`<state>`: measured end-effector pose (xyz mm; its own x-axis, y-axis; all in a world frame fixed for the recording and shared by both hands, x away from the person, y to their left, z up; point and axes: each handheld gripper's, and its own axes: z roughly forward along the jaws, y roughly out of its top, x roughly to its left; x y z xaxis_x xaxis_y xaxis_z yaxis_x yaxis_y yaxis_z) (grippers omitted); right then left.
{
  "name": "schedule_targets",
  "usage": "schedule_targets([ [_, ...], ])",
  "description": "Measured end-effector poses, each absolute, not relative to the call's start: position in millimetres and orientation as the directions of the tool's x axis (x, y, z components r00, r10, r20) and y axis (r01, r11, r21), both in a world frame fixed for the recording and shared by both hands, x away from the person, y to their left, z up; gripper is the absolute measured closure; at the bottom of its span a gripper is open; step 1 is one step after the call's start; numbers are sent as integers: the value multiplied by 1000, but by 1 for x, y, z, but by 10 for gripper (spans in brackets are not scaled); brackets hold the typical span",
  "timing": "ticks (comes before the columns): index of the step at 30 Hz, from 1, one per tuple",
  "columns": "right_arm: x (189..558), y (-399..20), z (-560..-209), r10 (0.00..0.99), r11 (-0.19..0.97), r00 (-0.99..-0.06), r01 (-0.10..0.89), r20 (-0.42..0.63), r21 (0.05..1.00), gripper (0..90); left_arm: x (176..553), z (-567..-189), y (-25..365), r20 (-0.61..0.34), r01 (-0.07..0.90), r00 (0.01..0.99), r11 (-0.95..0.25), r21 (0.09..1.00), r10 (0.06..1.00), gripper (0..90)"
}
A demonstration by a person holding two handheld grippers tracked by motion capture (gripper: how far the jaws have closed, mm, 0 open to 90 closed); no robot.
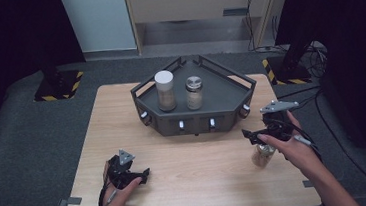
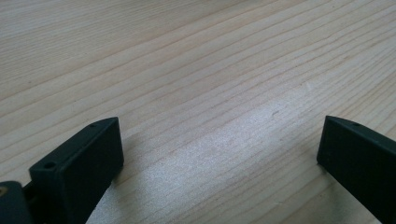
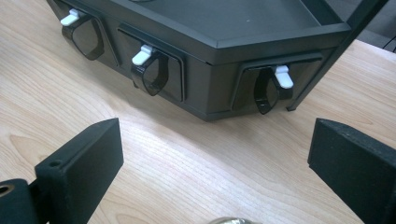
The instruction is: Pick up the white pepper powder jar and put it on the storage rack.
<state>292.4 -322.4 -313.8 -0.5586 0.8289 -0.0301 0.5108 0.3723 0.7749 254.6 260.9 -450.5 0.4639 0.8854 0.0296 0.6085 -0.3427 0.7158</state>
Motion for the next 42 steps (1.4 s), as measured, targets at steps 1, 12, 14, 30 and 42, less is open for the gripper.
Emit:
schedule_targets([
  [1, 292, -324, -314, 830, 371, -557, 512, -29, 775, 34, 255, -451, 261, 29, 608, 464, -342, 716, 885, 0],
  [12, 281, -335, -319, 843, 356, -538, 516, -28, 779, 34, 255, -451, 261, 29, 608, 464, -342, 716, 885, 0],
  [14, 279, -337, -320, 845, 351, -533, 516, -28, 782, 34, 255, -451, 261, 30, 608, 464, -343, 716, 885, 0],
  [30, 266, -347, -327, 851, 342, -524, 515, -28, 786, 30, 255, -451, 261, 29, 608, 464, -342, 716, 885, 0],
  [42, 259, -353, -333, 857, 331, -516, 520, -20, 787, 30, 255, -451, 261, 29, 609, 464, -342, 716, 886, 0],
])
